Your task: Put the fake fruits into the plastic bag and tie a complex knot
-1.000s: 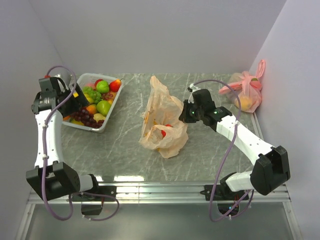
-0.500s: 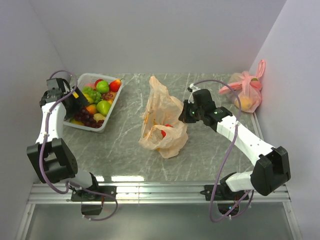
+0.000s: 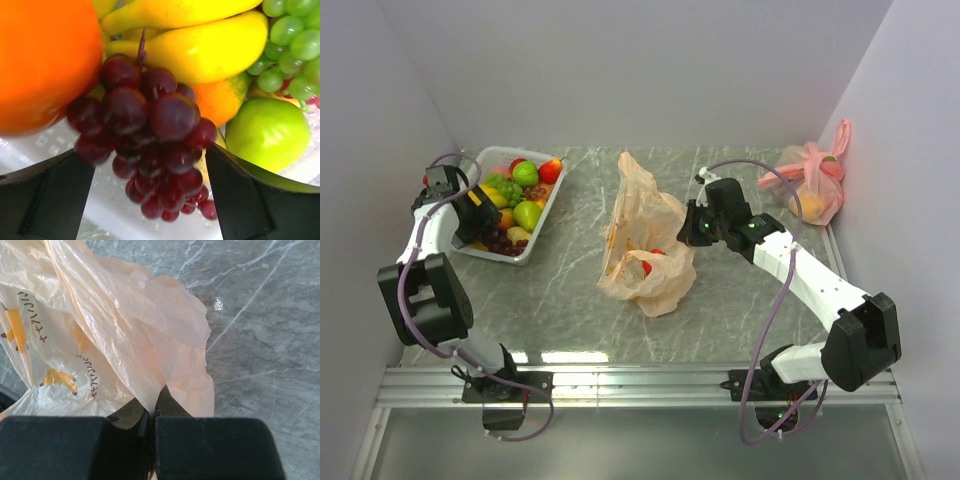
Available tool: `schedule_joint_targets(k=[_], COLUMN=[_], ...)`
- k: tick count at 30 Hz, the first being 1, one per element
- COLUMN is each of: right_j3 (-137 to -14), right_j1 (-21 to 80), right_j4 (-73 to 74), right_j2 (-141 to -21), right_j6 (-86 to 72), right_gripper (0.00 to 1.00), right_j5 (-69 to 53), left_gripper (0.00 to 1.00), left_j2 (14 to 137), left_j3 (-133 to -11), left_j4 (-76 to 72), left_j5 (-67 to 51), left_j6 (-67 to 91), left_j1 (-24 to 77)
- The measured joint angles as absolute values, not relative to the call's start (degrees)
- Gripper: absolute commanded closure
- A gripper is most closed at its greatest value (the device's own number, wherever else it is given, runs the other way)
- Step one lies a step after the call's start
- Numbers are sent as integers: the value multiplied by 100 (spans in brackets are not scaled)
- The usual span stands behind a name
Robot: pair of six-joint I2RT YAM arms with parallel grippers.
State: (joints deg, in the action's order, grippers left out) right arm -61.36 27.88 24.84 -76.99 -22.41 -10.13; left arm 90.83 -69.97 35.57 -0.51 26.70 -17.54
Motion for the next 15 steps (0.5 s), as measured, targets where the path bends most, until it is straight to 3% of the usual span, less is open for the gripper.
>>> schedule_joint_targets(k=[4,7,8,11,15], right_j3=[-6136,-6136,-6136,-6136,-6136], right_j1=[2788,2788,2788,2788,2788], right_j4=[2484,2484,2484,2484,2484], right_j2=[-7699,-7699,-7699,-7699,-7699], right_j6=[-2241,-2241,-2239,-2222,-2200], right_gripper=[100,100,100,100,100], right_j5=[-1013,-1013,-1013,-1013,-1013], left_gripper=[17,31,43,59,63], left_j2=[9273,9275,9273,9194,8932], left_j3=[-6956,-6895,-6869,-6783,-6775], left_j4=[3398,3323,3271,3124,3063], left_j5=[-128,-268,-336,-467,-624], left_j6=[2692,2735,2755,2794,2812], left_j1=[-1743,-1734,-1723,-1697,-1612])
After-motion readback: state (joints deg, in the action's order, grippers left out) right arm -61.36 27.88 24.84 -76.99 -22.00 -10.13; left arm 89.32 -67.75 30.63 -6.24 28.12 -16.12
